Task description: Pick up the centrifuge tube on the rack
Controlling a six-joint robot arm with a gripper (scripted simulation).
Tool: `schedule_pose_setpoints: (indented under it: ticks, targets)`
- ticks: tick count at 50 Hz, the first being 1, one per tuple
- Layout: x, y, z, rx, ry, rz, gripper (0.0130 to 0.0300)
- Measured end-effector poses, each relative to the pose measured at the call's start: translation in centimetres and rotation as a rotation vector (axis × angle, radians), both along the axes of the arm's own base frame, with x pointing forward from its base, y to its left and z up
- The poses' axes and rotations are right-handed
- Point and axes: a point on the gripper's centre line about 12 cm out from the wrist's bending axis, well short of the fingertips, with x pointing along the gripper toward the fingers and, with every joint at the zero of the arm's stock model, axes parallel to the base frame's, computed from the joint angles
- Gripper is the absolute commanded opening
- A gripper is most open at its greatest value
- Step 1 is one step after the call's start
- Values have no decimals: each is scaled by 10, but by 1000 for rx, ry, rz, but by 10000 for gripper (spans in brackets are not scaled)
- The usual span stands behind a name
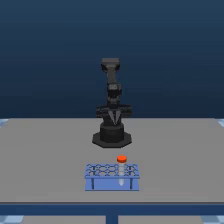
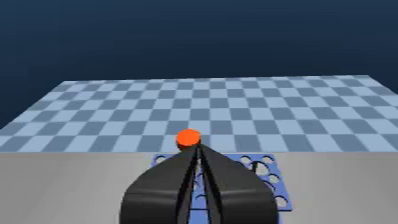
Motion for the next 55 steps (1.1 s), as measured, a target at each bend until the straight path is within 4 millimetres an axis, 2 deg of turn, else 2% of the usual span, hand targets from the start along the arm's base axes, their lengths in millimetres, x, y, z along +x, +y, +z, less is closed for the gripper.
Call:
schedule_pose_setpoints:
  ticks: [1, 35, 55]
  targets:
    - [0, 0, 0, 0, 0, 0, 300]
    - [2, 0, 0, 1, 6, -1, 300]
    - [21, 3, -4, 1, 59, -10, 300]
